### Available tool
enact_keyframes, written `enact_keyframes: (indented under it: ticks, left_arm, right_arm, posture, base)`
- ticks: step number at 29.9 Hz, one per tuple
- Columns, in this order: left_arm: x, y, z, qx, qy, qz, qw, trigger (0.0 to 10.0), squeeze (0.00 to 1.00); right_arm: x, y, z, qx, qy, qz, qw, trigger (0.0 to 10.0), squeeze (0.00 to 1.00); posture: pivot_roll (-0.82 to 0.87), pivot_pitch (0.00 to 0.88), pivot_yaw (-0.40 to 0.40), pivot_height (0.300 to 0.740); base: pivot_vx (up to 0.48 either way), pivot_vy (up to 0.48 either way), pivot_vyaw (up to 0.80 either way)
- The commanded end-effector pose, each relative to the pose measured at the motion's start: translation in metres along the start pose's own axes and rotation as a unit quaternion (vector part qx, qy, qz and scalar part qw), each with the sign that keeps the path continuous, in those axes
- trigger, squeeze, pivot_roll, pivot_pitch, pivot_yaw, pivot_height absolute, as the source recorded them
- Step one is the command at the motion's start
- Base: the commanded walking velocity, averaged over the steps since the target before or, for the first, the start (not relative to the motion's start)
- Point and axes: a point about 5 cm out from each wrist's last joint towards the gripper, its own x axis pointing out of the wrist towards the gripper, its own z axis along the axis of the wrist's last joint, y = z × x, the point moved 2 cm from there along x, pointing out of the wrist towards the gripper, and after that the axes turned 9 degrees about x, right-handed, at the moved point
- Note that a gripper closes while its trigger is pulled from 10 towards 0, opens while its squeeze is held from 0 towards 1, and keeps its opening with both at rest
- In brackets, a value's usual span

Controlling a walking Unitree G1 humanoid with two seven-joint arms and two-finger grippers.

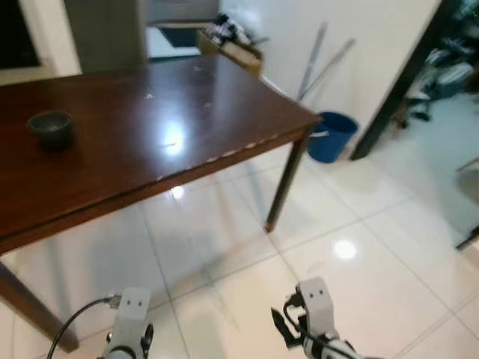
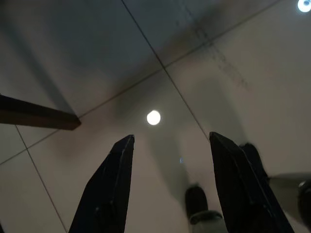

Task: Setting the table

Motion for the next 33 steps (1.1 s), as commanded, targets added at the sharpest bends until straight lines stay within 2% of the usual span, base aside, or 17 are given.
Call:
enact_keyframes:
  ticks: [1,6,12,33]
  left_arm:
    - [0.0,-0.001,-0.008,-0.001,0.011,-0.001,1.0,10.0,0.0]
    - [0.004,-0.001,-0.007,0.028,-0.007,0.002,1.0,10.0,0.0]
    - [0.006,0.001,-0.002,0.037,-0.023,0.008,0.999,10.0,0.0]
    - [0.01,-0.001,0.001,0.032,-0.044,0.008,0.999,10.0,0.0]
  right_arm:
    - [-0.004,-0.003,-0.017,0.012,0.031,-0.003,0.999,10.0,0.0]
    - [-0.001,-0.002,-0.021,0.025,0.025,-0.002,0.999,10.0,0.0]
    - [0.001,-0.001,-0.021,0.029,0.017,0.0,0.999,10.0,0.0]
    - [0.005,-0.003,-0.021,0.023,0.009,0.003,1.0,10.0,0.0]
  posture:
    - [0.01,0.0,0.004,0.74]
    - [0.0,0.0,0.017,0.74]
    - [0.0,0.0,0.027,0.74]
    - [-0.01,0.0,0.022,0.74]
  base:
    - [0.0,0.0,-0.77]
    - [0.0,0.0,-0.75]
    - [0.0,0.0,-0.75]
    - [0.0,0.0,-0.75]
